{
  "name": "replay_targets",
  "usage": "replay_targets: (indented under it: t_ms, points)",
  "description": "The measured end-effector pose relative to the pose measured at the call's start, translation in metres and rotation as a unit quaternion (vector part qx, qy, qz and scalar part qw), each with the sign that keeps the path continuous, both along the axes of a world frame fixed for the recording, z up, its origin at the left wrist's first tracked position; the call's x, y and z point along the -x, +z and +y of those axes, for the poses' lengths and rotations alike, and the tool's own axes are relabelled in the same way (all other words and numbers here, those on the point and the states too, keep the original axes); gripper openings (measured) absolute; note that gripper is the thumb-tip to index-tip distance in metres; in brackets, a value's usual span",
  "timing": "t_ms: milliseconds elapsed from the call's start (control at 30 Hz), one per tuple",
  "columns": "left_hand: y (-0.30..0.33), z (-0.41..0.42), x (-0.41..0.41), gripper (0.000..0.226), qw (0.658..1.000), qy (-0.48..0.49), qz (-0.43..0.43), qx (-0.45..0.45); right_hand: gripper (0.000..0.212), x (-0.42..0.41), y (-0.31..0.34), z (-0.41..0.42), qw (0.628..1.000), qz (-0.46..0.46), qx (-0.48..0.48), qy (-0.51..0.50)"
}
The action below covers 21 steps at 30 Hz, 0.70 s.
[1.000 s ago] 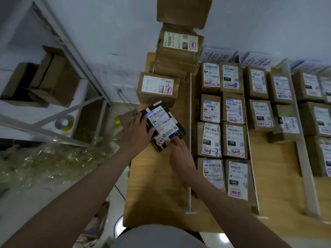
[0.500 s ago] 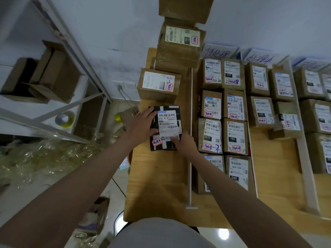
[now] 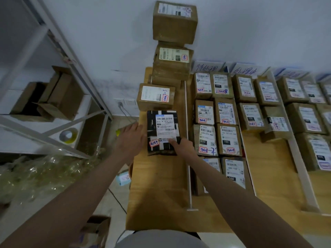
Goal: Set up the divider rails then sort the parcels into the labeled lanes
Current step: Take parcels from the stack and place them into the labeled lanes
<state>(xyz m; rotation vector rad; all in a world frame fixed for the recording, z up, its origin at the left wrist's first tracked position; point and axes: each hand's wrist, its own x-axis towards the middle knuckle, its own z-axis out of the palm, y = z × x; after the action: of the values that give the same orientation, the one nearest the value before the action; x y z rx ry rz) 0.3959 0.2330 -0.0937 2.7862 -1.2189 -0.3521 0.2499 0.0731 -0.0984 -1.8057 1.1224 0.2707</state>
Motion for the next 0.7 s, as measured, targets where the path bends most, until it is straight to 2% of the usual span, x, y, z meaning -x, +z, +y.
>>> replay_targets:
  t_ms: [133, 300, 600, 700]
  points:
    - [0.028, -0.008, 0.003, 0.051, 1.000, 0.004, -0.024, -0.014, 0.044, 0.009, 0.030, -0.008, 0.999, -0.019, 0.025, 0.010]
    - [0.065, -0.030, 0.015, 0.047, 0.997, -0.031, -0.068, -0.008, 0.041, 0.026, 0.069, -0.024, 0.997, -0.060, 0.052, -0.001]
    - [0.093, -0.077, 0.058, 0.039, 0.991, -0.106, -0.061, 0.050, 0.039, 0.085, 0.114, -0.060, 0.987, -0.086, 0.077, -0.112]
    - [0.096, -0.095, 0.085, 0.040, 0.990, -0.127, -0.050, 0.043, 0.044, 0.119, 0.114, -0.072, 0.981, -0.088, 0.080, -0.151]
